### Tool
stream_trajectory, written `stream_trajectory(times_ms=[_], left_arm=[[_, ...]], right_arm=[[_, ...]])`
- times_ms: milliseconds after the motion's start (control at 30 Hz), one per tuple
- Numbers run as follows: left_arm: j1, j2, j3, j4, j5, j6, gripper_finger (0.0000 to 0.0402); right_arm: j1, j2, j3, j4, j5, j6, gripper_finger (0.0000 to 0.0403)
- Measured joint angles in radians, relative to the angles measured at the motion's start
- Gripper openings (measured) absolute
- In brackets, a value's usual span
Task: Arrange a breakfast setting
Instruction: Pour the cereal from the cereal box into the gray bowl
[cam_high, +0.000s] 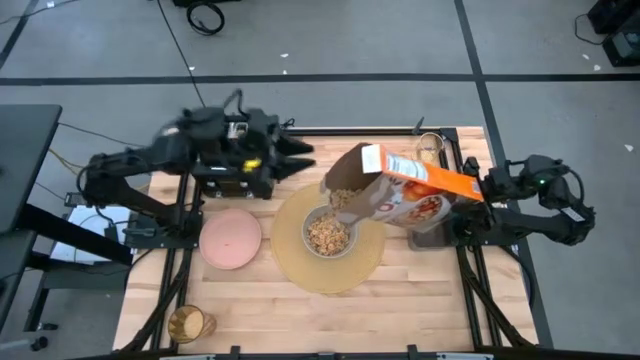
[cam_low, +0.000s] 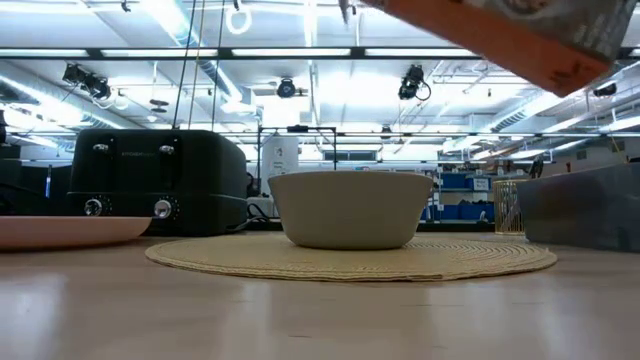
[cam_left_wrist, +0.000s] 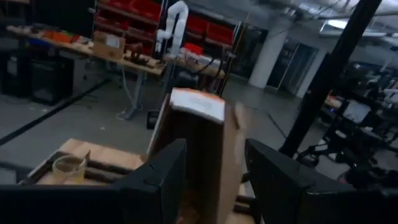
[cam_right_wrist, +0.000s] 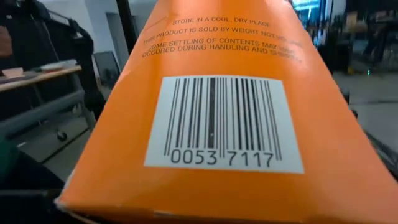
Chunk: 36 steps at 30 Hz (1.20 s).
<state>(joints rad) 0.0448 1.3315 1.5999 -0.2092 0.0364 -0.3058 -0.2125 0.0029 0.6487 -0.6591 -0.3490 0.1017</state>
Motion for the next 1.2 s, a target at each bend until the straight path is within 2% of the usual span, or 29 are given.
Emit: stream_trajectory(times_ms=[100,267,400,533,667,867,1000,1200], left_arm=[[0.007,-0.005,-0.046,0.135,-0.001,0.003,0.0172],[0.008,-0.004,-0.050,0.272,-0.003,0.018,0.0172],[0.008,-0.007,-0.048,0.396,-0.001,0.086,0.0172],[0.015,-0.019,-0.050,0.400,-0.011,0.116,0.0183],[0.042,-0.023,-0.048,0.397,-0.019,0.108,0.0213],[0.040,-0.021,-0.048,0.252,-0.019,0.119,0.0266],[0.011,-0.019,-0.049,0.259,-0.022,0.145,0.0273],[-0.050,0.058,-0.049,0.306,-0.139,0.269,0.0271]], right_arm=[[0.000,0.001,-0.012,0.020,-0.018,-0.004,0.0295],[0.000,0.001,-0.015,0.106,-0.019,-0.006,0.0295],[0.000,0.000,-0.019,0.149,0.000,-0.007,0.0295],[0.000,0.000,-0.019,0.173,0.040,0.009,0.0295],[0.000,0.000,-0.019,0.219,0.046,0.003,0.0295],[0.000,0.001,-0.019,0.266,0.066,-0.011,0.0295],[0.000,0.001,-0.019,0.308,0.076,-0.018,0.0295],[0.000,0.001,-0.019,0.333,0.098,0.001,0.0295]])
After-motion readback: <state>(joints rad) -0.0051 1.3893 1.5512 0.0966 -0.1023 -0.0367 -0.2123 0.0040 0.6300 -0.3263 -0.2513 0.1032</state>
